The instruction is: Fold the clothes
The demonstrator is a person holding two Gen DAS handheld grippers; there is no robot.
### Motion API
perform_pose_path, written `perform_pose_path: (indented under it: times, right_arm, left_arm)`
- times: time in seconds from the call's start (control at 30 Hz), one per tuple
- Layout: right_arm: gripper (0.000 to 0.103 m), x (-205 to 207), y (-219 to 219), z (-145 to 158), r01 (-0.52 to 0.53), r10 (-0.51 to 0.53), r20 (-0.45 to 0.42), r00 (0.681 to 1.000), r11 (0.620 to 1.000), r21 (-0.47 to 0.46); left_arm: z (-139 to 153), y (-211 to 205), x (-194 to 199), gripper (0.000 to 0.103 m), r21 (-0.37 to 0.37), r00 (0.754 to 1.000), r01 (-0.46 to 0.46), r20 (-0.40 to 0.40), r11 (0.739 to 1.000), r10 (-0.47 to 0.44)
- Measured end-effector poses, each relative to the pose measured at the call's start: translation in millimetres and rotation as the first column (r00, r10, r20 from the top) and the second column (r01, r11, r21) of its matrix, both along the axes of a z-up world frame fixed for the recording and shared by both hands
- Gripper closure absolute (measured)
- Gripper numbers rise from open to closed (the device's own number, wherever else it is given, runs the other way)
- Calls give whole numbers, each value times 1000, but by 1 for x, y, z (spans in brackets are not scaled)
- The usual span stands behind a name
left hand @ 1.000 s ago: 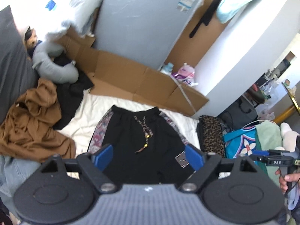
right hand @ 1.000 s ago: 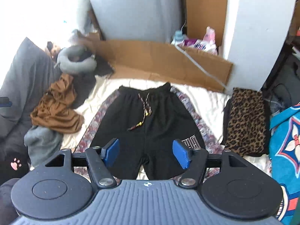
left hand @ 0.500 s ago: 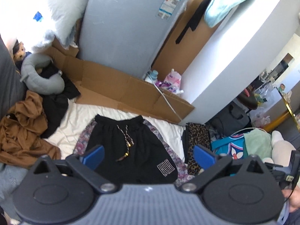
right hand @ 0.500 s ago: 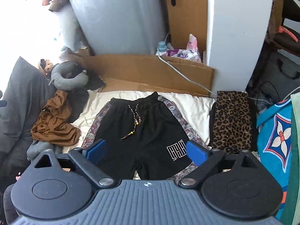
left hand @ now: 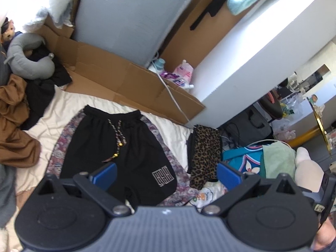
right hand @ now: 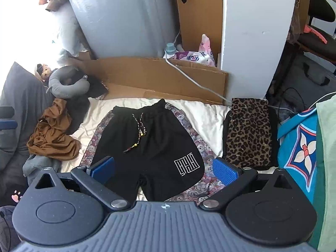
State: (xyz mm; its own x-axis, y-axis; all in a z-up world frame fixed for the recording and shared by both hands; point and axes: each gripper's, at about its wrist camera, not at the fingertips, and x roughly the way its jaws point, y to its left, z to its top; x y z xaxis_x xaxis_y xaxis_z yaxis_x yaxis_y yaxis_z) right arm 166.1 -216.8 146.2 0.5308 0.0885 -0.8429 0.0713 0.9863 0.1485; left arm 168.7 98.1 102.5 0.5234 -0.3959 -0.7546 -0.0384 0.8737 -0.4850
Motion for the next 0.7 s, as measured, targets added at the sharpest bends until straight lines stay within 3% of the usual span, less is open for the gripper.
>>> perform_pose_path:
  times: [0.3,0.7]
  right_arm:
    - [1,15,-28,-22,-35,35,7,999,999,5]
    - [1,45,-99,-143,5,-6,7,1000,999,43]
  left_arm:
    - [-39,-55,1,0,14,1000,17,4,1000,-17]
    - [-164,-103,8,1,-25,995,-43,-86,999,41]
